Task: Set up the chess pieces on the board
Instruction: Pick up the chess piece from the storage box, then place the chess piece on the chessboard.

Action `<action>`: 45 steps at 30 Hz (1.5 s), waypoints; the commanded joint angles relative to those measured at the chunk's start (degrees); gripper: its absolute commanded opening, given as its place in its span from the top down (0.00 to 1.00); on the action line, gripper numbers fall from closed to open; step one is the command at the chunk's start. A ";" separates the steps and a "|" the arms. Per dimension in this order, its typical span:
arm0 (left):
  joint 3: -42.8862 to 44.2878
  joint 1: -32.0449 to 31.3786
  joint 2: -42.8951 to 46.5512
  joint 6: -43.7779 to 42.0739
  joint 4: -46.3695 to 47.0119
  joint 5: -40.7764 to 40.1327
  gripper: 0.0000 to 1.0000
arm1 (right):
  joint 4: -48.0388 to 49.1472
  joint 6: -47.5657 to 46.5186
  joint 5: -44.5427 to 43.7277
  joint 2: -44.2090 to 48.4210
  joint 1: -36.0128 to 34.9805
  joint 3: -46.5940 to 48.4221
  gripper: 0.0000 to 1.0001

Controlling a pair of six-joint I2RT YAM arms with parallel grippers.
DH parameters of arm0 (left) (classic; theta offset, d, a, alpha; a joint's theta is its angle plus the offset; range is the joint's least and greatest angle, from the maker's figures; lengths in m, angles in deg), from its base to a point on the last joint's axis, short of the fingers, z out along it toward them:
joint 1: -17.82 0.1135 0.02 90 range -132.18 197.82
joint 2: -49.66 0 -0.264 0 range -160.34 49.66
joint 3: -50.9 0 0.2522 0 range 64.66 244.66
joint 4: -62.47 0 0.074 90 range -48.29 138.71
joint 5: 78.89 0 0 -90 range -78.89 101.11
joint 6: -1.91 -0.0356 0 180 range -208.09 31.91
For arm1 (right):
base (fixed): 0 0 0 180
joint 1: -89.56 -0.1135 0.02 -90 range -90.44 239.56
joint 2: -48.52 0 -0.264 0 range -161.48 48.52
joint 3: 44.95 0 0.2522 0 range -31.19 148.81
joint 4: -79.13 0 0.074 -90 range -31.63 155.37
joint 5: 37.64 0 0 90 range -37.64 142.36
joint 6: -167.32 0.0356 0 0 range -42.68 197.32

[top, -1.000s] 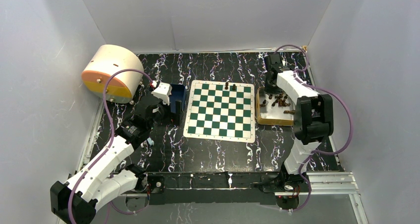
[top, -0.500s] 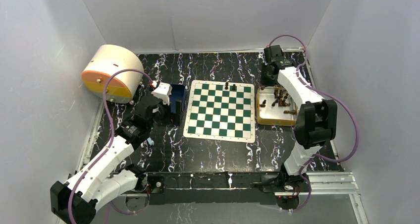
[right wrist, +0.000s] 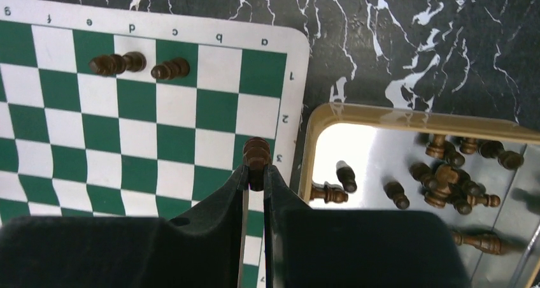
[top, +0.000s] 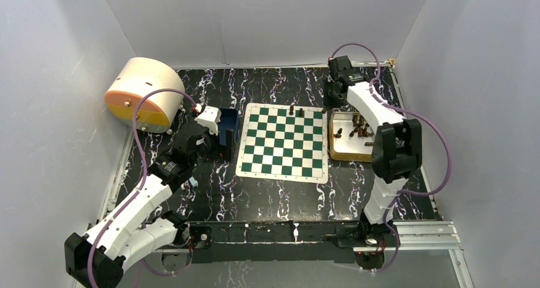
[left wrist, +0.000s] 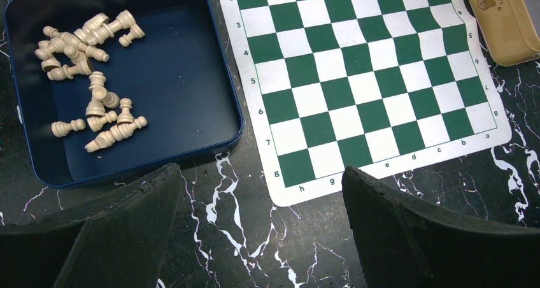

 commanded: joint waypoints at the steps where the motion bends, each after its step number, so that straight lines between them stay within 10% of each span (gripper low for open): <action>1: -0.01 0.36 0.63 -0.06 0.51 0.10 0.06 | 1.27 1.42 -4.27 -4.93 -2.61 5.90 0.81; 45: -0.01 0.36 0.61 -0.15 0.69 0.20 0.06 | -1.28 3.20 -12.76 -22.40 -8.00 18.52 0.79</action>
